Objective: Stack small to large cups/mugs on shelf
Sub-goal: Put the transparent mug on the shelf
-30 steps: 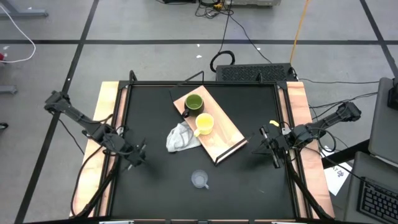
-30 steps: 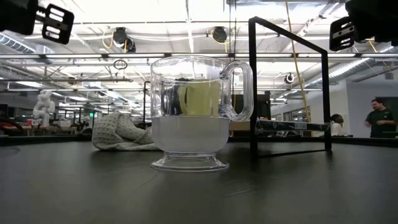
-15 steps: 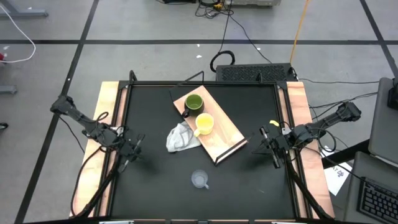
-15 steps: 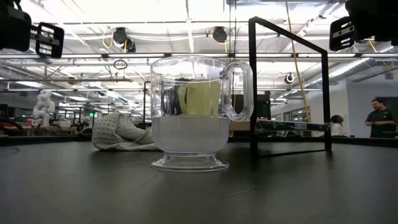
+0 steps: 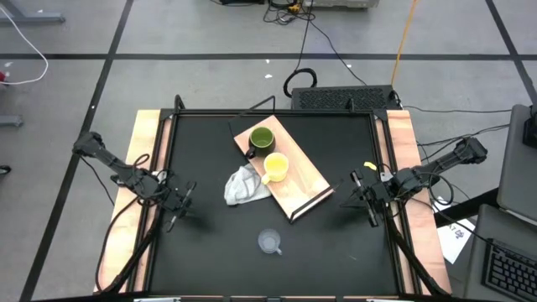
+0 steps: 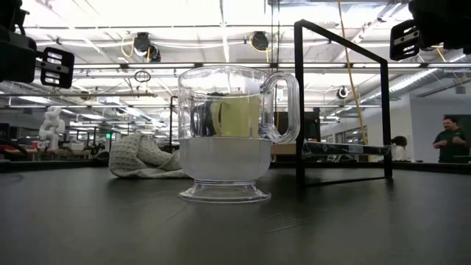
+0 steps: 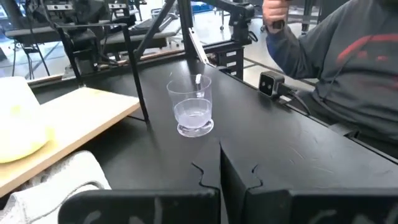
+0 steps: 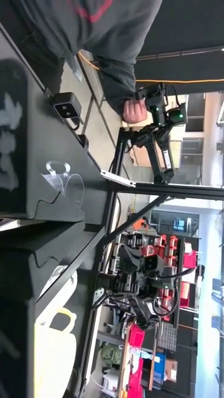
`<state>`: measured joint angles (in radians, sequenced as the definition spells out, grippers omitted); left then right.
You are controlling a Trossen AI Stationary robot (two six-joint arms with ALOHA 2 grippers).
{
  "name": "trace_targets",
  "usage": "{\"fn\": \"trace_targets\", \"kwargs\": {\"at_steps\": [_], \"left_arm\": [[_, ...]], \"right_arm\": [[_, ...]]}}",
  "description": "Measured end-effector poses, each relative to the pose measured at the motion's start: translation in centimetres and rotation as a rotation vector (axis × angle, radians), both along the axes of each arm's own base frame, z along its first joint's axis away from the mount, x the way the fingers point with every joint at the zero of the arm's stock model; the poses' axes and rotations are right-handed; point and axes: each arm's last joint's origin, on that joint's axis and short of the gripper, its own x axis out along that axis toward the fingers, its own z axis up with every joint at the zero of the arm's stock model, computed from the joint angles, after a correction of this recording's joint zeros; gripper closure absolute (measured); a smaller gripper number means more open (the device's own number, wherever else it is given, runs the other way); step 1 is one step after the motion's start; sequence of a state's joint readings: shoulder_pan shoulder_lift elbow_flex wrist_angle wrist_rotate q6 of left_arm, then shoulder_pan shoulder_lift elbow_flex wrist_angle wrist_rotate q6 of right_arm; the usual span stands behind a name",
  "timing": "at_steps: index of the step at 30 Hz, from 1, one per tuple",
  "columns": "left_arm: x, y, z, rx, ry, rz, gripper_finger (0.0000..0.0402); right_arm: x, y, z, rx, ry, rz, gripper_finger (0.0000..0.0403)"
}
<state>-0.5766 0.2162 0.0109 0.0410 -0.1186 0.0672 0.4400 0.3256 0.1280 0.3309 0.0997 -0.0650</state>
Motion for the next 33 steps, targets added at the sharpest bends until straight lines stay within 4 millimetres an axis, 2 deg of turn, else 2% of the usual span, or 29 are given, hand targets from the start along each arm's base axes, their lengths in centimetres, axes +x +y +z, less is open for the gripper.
{"fn": "trace_targets", "kwargs": {"at_steps": [4, 9, 20, 27, 33], "left_arm": [[0.0, 0.0, 0.2, -0.001, -0.027, 0.001, 0.0401], [0.0, 0.0, 0.2, -0.003, -0.025, 0.009, 0.0401], [0.1, 0.0, 0.4, 0.012, -0.051, 0.008, 0.0401], [0.1, 0.0, 0.3, 0.022, -0.053, 0.006, 0.04], [0.1, 0.0, 0.3, 0.034, -0.059, 0.005, 0.04]], "right_arm": [[0.0, 0.0, 0.0, -0.005, -0.002, 0.009, 0.0403], [-0.1, 0.4, 0.7, 0.004, -0.082, 0.125, 0.0403], [0.8, 0.8, 1.6, 0.051, -0.15, 0.135, 0.0403], [2.7, 1.7, 2.7, 0.013, -0.086, 0.134, 0.0403], [5.5, 3.0, 5.0, -0.009, -0.052, 0.134, 0.0403]]}}
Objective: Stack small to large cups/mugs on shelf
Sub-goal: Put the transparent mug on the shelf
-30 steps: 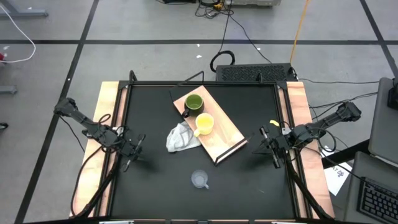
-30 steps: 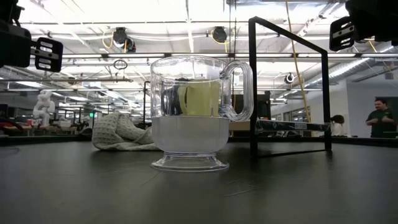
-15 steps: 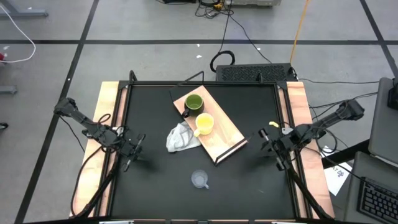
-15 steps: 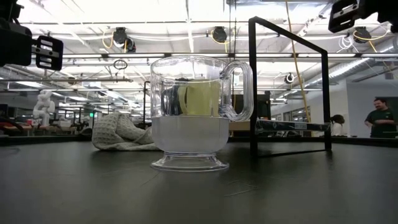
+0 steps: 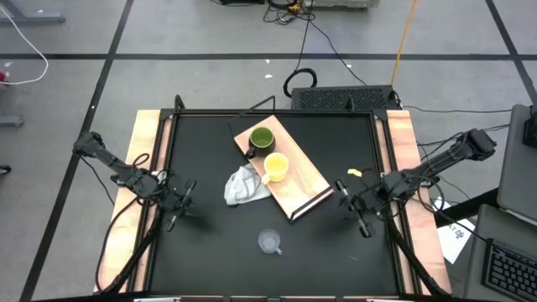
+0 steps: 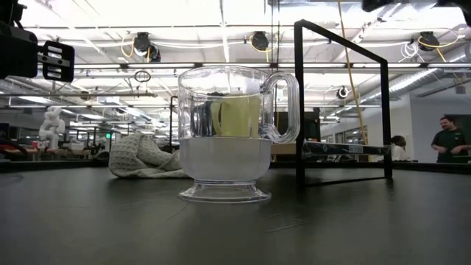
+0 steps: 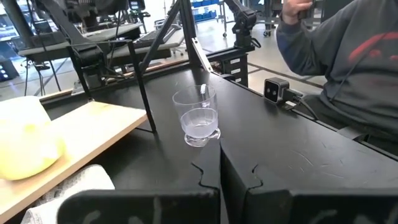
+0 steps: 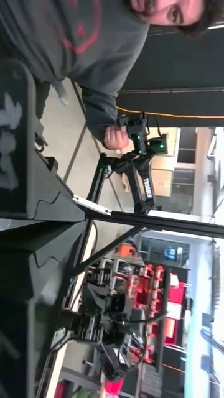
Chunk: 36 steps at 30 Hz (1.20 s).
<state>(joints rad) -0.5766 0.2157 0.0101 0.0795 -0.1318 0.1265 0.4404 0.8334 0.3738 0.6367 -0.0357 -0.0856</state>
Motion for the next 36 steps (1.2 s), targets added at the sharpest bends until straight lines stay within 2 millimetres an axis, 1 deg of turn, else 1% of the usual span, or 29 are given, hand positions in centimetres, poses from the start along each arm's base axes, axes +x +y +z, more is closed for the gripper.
{"fn": "trace_targets", "kwargs": {"at_steps": [7, 11, 13, 16, 19, 21, 25, 28, 32, 36], "left_arm": [[0.0, 0.0, 0.0, 0.0, 0.0, 0.0, 0.04], [0.0, 0.0, 0.0, 0.0, 0.0, 0.0, 0.04], [0.0, 0.0, 0.0, 0.001, 0.001, 0.001, 0.04], [0.0, 0.0, 0.0, 0.002, 0.001, 0.001, 0.04], [0.0, 0.0, 0.0, 0.003, 0.002, 0.001, 0.04], [0.0, 0.0, 0.0, 0.003, 0.003, 0.001, 0.04], [0.0, 0.0, -0.1, 0.006, 0.008, 0.002, 0.04], [0.0, 0.0, -0.1, 0.006, 0.008, 0.002, 0.04], [0.0, 0.0, -0.1, 0.002, 0.01, 0.003, 0.0396], [0.0, 0.0, -0.1, -0.013, 0.023, 0.006, 0.0395]], "right_arm": [[4.2, 1.8, 2.6, 0.057, 0.055, 0.0, 0.0403], [6.4, 2.0, 3.5, 0.107, 0.084, -0.025, 0.0403], [7.3, 1.8, 3.6, 0.133, 0.118, -0.044, 0.0403], [8.5, 1.4, 2.9, 0.134, 0.196, -0.083, 0.0403], [9.1, 1.0, 2.3, 0.132, 0.228, -0.106, 0.0403], [9.4, 0.7, 2.2, 0.133, 0.223, -0.089, 0.0403], [10.1, 0.5, 2.4, 0.144, 0.179, -0.007, 0.0403], [11.0, 0.7, 2.9, 0.139, 0.172, 0.027, 0.0403], [12.7, 1.2, 3.4, 0.117, 0.159, 0.036, 0.0403], [14.5, 2.0, 4.2, 0.11, 0.146, 0.132, 0.0403]]}}
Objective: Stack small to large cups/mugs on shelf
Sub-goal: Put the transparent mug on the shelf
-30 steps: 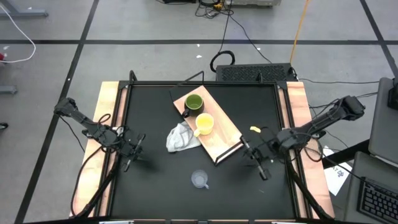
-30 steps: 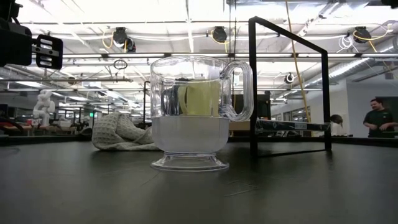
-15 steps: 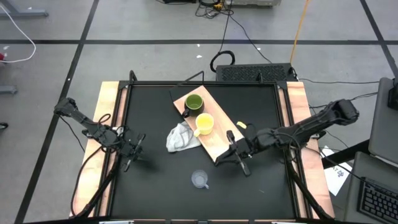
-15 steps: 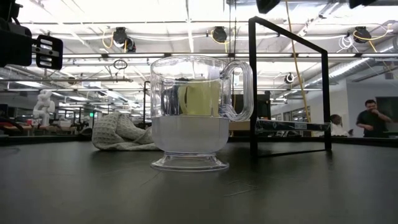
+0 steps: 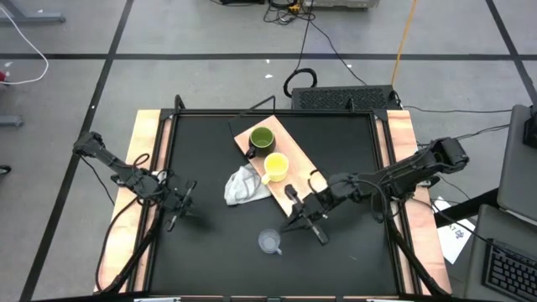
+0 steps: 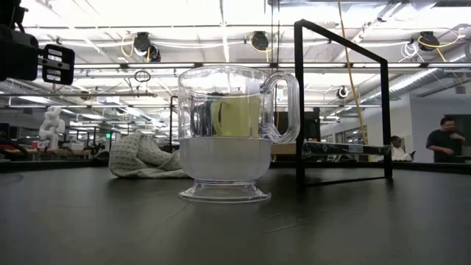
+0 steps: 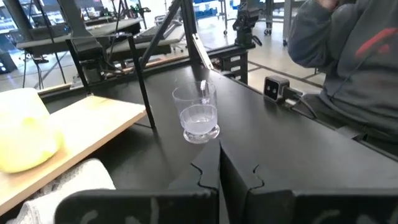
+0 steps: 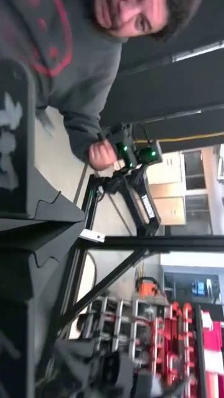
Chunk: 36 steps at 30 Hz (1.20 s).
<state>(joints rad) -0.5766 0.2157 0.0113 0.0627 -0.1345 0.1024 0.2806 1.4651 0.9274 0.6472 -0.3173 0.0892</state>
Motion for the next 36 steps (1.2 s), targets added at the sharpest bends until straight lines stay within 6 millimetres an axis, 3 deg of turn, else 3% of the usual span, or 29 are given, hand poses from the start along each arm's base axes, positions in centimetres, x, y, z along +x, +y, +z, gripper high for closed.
{"fn": "trace_targets", "kwargs": {"at_steps": [8, 20, 32, 36], "left_arm": [[0.0, 0.0, -0.2, -0.015, 0.039, 0.004, 0.0394], [0.0, 0.0, -0.3, -0.023, 0.046, 0.006, 0.0394], [0.0, 0.0, -0.3, -0.028, 0.05, 0.007, 0.0394], [0.0, 0.0, -0.3, -0.035, 0.053, 0.008, 0.0394]], "right_arm": [[2.8, 0.9, -0.2, -0.033, -0.035, 0.03, 0.0403], [5.0, 0.7, -3.6, 0.003, -0.003, -0.003, 0.0403], [5.0, 0.6, -3.6, -0.014, -0.016, -0.03, 0.0403], [6.1, 0.5, -2.9, -0.073, 0.129, -0.03, 0.0403]]}}
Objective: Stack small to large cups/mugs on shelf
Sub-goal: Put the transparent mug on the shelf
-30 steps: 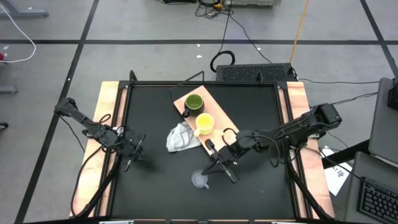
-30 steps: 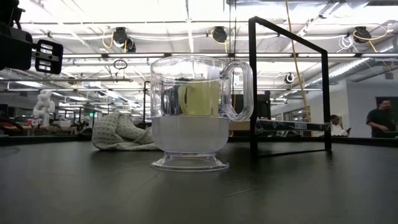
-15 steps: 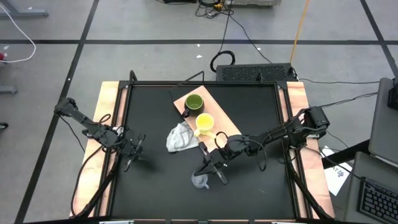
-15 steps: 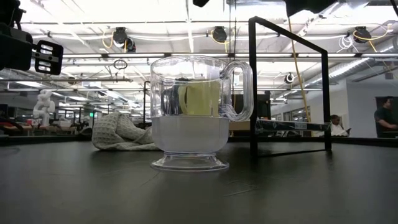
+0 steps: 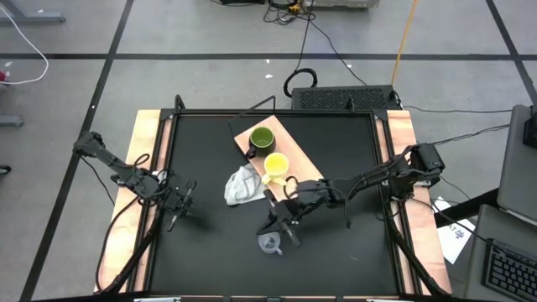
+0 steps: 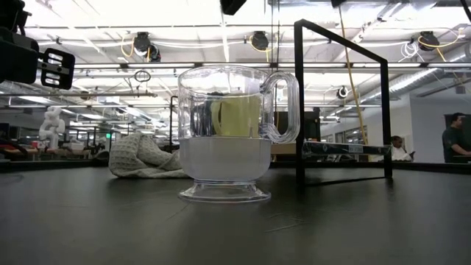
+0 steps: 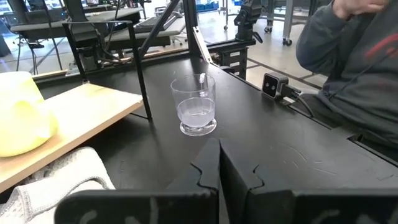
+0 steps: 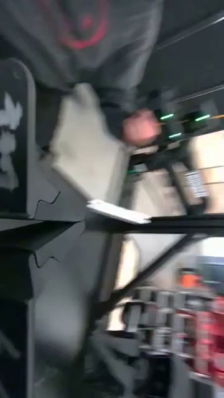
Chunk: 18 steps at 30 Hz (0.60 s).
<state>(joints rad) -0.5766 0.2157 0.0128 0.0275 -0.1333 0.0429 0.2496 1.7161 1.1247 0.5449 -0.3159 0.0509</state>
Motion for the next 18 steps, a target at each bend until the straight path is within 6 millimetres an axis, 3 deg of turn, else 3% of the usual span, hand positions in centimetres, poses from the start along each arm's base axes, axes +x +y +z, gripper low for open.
{"fn": "trace_targets", "kwargs": {"at_steps": [6, 18], "left_arm": [[0.0, 0.0, 0.0, 0.0, 0.0, 0.0, 0.0394], [0.0, 0.0, 0.0, -0.01, 0.007, 0.002, 0.0394]], "right_arm": [[1.0, 0.3, 1.1, -0.135, 0.184, 0.021, 0.0403], [0.9, 0.5, 2.9, -0.181, 0.373, 0.034, 0.0403]]}}
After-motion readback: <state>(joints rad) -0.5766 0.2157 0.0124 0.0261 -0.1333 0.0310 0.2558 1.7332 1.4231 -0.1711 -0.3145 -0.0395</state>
